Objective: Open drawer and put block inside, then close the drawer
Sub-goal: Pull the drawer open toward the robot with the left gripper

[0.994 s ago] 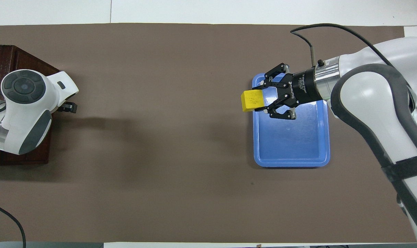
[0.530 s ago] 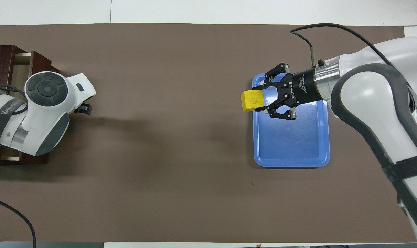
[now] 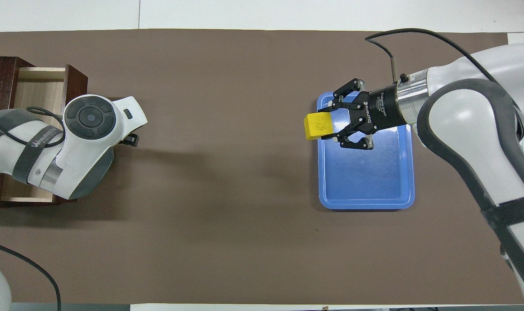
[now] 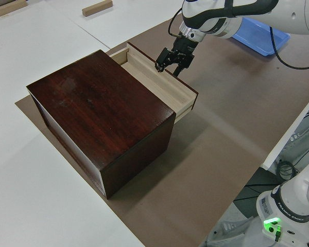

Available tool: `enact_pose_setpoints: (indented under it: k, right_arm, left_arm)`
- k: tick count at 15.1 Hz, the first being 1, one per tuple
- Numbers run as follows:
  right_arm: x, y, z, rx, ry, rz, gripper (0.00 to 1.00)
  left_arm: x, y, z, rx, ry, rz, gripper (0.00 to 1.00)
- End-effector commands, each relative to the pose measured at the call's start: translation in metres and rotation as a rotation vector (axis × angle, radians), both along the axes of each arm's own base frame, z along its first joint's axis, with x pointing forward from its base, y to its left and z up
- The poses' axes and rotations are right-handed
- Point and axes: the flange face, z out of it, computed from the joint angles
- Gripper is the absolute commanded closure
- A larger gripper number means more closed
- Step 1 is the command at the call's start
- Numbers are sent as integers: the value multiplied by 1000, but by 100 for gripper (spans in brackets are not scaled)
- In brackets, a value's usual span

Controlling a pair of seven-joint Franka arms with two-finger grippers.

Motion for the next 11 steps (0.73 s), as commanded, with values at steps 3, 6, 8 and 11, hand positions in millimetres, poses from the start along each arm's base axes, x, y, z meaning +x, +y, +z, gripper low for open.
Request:
enact_pose_setpoints:
  k: [3,6,8,11]
  right_arm:
    - [0,-3,9,-14,10,4,100]
    - [0,-3,9,-14,10,4,100]
    - [0,-3,9,-14,11,3,100]
    - [0,-3,9,-14,10,4,100]
  left_arm:
    - [-14,-29,1,-24,12,-24,0]
    - [-12,-29,6,-17,14,-20,0]
    - [-4,-29,23,-20,24,5,0]
    - [7,-43,69,-94,53,92,0]
